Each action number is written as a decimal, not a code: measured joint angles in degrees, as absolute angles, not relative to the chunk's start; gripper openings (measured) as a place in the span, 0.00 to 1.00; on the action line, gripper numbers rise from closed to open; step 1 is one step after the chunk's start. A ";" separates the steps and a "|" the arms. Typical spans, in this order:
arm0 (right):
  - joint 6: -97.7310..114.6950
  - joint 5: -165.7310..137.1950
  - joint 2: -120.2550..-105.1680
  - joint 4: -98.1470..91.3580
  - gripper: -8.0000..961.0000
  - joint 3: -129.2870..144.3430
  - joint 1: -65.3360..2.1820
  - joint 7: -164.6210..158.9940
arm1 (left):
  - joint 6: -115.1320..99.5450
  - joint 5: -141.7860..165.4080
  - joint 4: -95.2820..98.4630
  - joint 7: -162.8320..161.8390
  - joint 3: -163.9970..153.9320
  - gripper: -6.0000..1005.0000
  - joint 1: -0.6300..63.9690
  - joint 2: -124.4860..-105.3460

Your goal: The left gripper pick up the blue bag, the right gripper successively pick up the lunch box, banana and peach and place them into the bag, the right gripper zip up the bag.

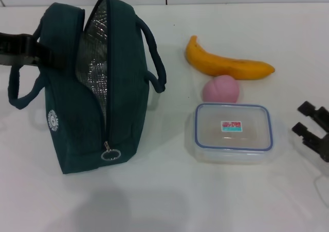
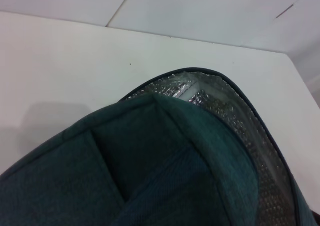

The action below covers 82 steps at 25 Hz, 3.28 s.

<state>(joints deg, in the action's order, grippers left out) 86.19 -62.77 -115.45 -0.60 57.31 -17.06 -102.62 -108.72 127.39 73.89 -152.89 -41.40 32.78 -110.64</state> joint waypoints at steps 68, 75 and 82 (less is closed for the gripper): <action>94.05 -59.60 -115.52 -3.98 0.11 64.60 -20.85 -101.47 | -108.72 127.35 74.35 -151.17 -41.04 0.05 31.64 -110.63; 99.84 -54.05 -115.38 -4.57 0.11 64.60 -20.94 -101.61 | -108.80 125.99 74.27 -151.17 -41.09 0.05 31.71 -110.29; 105.50 -46.79 -115.33 -6.33 0.12 64.60 -22.64 -103.20 | -109.63 122.74 74.01 -151.78 -41.10 0.05 32.07 -110.12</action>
